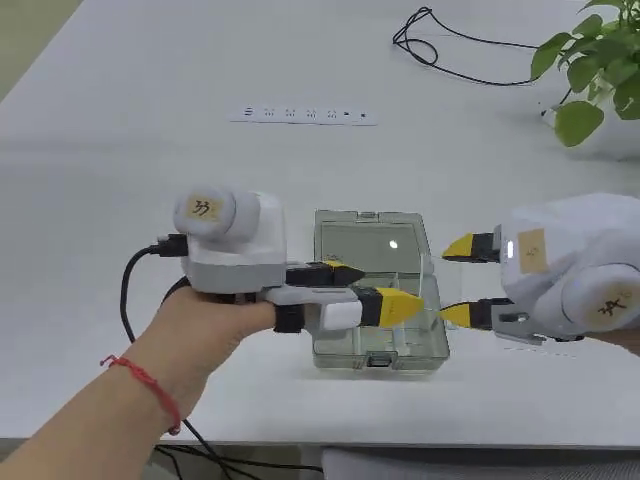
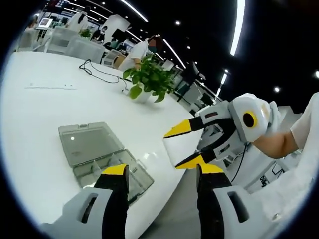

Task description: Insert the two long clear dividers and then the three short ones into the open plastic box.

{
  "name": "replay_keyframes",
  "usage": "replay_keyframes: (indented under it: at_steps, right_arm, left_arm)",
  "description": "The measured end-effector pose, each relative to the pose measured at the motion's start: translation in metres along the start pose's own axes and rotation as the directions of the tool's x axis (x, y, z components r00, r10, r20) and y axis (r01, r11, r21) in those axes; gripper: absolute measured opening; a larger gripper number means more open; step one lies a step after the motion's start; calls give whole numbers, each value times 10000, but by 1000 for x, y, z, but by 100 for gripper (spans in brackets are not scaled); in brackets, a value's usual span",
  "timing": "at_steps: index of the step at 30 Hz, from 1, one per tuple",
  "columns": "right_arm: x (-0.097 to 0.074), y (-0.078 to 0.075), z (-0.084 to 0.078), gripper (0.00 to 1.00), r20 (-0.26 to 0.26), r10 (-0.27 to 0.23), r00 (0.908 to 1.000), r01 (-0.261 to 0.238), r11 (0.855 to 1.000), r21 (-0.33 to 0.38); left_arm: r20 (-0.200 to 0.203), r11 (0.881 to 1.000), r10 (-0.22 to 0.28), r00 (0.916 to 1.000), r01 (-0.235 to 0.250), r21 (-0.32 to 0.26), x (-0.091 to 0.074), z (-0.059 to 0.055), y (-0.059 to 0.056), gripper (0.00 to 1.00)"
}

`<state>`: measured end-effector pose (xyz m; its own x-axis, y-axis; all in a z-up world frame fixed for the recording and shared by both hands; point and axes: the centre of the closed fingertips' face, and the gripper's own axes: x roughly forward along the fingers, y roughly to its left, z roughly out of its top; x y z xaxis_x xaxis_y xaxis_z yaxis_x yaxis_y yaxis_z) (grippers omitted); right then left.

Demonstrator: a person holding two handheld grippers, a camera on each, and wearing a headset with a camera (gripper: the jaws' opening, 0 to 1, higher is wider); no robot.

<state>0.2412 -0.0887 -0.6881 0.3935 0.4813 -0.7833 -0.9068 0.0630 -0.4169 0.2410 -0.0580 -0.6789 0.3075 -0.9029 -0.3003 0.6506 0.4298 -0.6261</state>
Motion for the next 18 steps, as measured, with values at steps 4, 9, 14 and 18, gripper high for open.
replay_keyframes:
  at_steps: [4, 9, 14, 18]
  right_arm:
    - [-5, 2, 10, 33, 88, -137, 9999, 137, 9999, 1]
    - [-8, 7, 17, 33, 165, -196, 9997, 196, 9998, -24]
    - [-9, 10, 22, 33, 192, -188, 9996, 190, 9998, -67]
    - [-9, 14, 23, 33, 119, -192, 9997, 195, 9995, -240]
  left_arm:
    - [-20, 9987, -298, 9996, 297, -403, 5, -3, -7, 41]
    - [99, 9940, -657, 9978, 663, -872, 9, -5, -17, 30]
    - [-32, 9903, -939, 9956, 931, -1034, 10, -10, -23, 18]
    - [-41, 9877, -1018, 9948, 1006, -1198, 11, -11, -23, 13]
